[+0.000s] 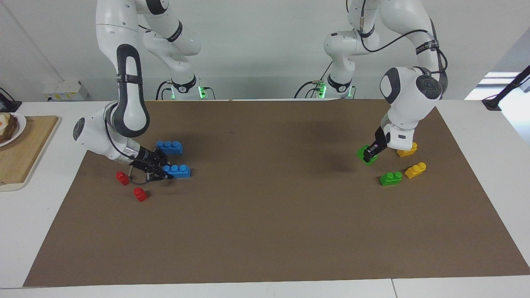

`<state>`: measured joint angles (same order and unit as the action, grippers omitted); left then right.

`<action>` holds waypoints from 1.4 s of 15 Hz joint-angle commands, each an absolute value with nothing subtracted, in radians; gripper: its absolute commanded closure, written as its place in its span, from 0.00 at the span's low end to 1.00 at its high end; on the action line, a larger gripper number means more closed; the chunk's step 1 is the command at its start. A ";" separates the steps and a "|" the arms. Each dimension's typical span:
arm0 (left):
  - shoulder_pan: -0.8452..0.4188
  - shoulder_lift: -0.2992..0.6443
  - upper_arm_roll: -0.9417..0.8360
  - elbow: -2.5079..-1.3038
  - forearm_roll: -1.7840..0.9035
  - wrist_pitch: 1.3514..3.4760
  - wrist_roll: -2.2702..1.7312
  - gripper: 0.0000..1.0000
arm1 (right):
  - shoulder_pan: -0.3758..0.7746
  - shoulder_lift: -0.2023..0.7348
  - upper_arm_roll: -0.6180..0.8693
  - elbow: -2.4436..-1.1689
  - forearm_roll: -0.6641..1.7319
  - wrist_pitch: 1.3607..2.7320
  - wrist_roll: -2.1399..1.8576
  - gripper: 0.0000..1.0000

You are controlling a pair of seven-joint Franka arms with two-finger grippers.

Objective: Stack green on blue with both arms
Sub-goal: 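Lift the green brick with the left gripper while the right gripper lifts the blue brick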

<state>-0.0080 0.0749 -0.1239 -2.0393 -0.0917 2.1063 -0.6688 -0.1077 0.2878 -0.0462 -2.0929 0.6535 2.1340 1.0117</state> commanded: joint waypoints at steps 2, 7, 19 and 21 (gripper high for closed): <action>-0.098 0.100 -0.117 -1.974 -0.103 2.075 -0.981 1.00 | -0.089 0.272 -0.037 -2.047 0.686 2.134 1.014 1.00; -0.178 0.095 -0.117 -1.982 -0.103 2.068 -1.250 1.00 | 0.085 0.236 -0.031 -1.976 0.687 2.166 1.221 1.00; -0.294 0.107 -0.115 -1.948 -0.104 2.160 -1.853 1.00 | 0.532 0.265 -0.029 -2.051 0.756 2.549 1.463 1.00; -0.310 0.121 -0.115 -1.936 -0.098 2.174 -1.917 1.00 | 0.538 0.294 -0.023 -2.049 0.799 2.543 1.444 1.00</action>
<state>-0.2861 0.0895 -0.1302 -1.9710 -0.0983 2.1577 -1.8445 0.5392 0.2677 -0.0225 -2.0446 0.7465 2.5379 1.4807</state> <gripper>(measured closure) 0.661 0.652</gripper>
